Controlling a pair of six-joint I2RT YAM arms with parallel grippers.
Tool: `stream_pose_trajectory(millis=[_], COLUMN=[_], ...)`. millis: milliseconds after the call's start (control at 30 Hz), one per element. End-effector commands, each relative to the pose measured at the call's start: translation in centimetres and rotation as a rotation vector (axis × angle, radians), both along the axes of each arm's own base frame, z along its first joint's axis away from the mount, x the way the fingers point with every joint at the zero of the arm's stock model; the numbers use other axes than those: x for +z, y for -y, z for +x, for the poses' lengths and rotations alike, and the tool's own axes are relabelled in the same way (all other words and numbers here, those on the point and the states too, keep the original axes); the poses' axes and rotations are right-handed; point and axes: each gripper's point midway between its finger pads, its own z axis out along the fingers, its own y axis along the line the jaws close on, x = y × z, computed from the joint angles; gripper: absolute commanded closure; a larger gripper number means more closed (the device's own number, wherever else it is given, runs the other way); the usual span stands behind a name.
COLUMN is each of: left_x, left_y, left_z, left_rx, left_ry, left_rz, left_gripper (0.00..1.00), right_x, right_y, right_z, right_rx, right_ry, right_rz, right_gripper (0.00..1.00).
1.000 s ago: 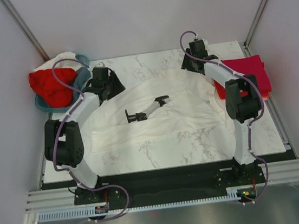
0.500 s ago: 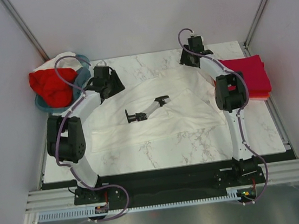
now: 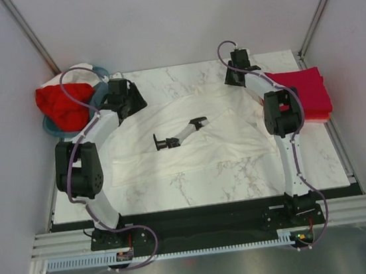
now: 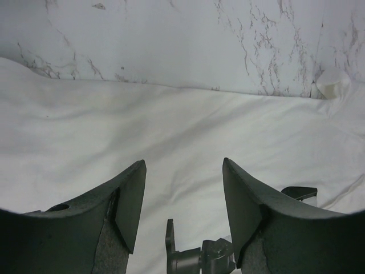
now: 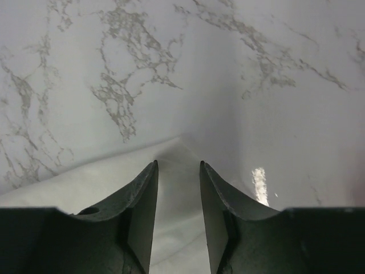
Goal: Fold and stack the t-shirts
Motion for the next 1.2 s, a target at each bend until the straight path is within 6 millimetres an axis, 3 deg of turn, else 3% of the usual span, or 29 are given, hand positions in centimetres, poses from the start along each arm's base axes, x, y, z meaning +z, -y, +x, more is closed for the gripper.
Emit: stream_pose_trajectory(millis=[0, 133, 467, 667, 767, 800, 967, 1167], left_x=[1.6, 1.4, 0.8, 0.7, 0.5, 0.7, 0.5, -0.2], left_y=[-1.4, -1.6, -1.8, -2.9, -4.5, -4.6, -5.3, -5.9], left_z=[1.1, 1.1, 2.6, 5.0, 5.2, 5.5, 6.1, 6.1], left_rx=[0.017, 0.021, 0.029, 0.059, 0.132, 0.131, 0.110, 0.112], left_ry=[0.058, 0.052, 0.039, 0.031, 0.024, 0.039, 0.037, 0.018], left_rz=[0.027, 0.018, 0.028, 0.038, 0.014, 0.002, -0.016, 0.016], left_gripper=[0.36, 0.36, 0.36, 0.36, 0.16, 0.11, 0.09, 0.11], right_x=[-2.0, -2.5, 1.2, 4.5, 5.5, 5.5, 5.7, 3.9], right_y=[4.3, 6.7, 7.6, 5.6, 4.6, 4.4, 3.3, 1.0], right_z=[-3.1, -5.6, -5.3, -3.0, -1.7, -1.3, -0.2, -0.3], right_rx=[-0.122, -0.190, -0.184, -0.083, -0.025, -0.013, 0.051, 0.158], right_ry=[-0.120, -0.173, -0.114, -0.018, 0.022, 0.033, 0.075, 0.044], right_rz=[-0.099, -0.100, -0.086, -0.020, 0.007, 0.008, 0.030, 0.043], right_gripper=[0.58, 0.57, 0.47, 0.37, 0.36, 0.36, 0.32, 0.30])
